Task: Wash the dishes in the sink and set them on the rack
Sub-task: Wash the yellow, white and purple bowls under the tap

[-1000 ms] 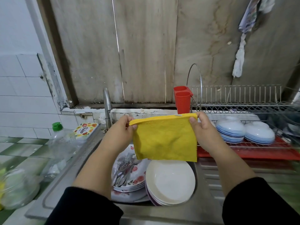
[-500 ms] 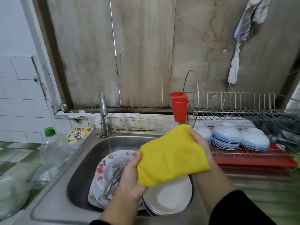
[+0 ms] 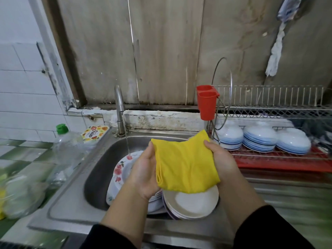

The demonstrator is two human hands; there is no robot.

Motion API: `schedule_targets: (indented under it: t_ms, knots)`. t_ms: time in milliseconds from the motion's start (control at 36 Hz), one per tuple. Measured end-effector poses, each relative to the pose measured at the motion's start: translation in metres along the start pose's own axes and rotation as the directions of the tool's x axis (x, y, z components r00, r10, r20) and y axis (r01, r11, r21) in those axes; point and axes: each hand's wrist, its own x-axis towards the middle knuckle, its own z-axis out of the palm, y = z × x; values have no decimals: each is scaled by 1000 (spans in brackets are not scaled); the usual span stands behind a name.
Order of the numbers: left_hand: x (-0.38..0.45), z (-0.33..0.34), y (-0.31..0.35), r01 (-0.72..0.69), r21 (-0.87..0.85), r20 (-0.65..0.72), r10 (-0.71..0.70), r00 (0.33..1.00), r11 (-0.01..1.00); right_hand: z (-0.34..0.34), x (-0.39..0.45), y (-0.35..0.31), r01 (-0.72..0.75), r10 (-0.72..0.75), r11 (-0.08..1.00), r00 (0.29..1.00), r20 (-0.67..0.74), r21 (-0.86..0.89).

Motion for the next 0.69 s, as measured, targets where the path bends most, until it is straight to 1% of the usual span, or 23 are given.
schedule_targets:
  t_ms: [56,111,194,250,333,389,444,472,528,556,583,611,667,694]
  knots:
    - [1,6,-2,-37,13,-17,37,999,999,15,-5,-3,104,-103,994,994,37,-27]
    - [3,11,-5,-50,-3,-25,50,998,999,32,-10,-2,204,-190,971,975,114,-128]
    - [5,14,-11,-67,-63,-6,66,998,996,53,-17,6,339,-277,864,937,211,-372]
    - [4,16,-14,-75,-97,17,77,997,993,59,-19,12,385,-279,780,919,277,-494]
    - [6,15,-16,-83,-128,14,86,996,988,60,-19,16,392,-249,717,916,313,-577]
    - [5,12,-17,-91,-176,10,94,995,980,56,-20,12,381,-236,724,920,312,-575]
    - [3,11,-16,-90,-186,34,98,995,978,52,-22,4,382,-252,740,921,297,-554]
    - [2,12,-15,-88,-174,50,98,994,981,49,-23,0,402,-290,721,915,281,-565]
    - [-1,15,-14,-99,-110,74,108,991,989,42,-21,-5,463,-422,603,876,232,-650]
    - [-2,16,-13,-104,-68,77,109,991,992,38,-19,-7,468,-474,551,857,203,-691]
    - [-2,17,-14,-97,-39,68,100,993,995,35,-18,-7,447,-492,528,854,169,-722]
    - [-2,18,-14,-83,-18,39,83,996,996,32,-18,-7,404,-462,537,875,142,-740]
    - [2,17,-15,-61,13,-43,61,997,998,27,-17,-6,276,-297,603,949,110,-748]
    - [3,17,-15,-49,19,-72,51,996,999,27,-18,-5,222,-224,626,969,100,-748]
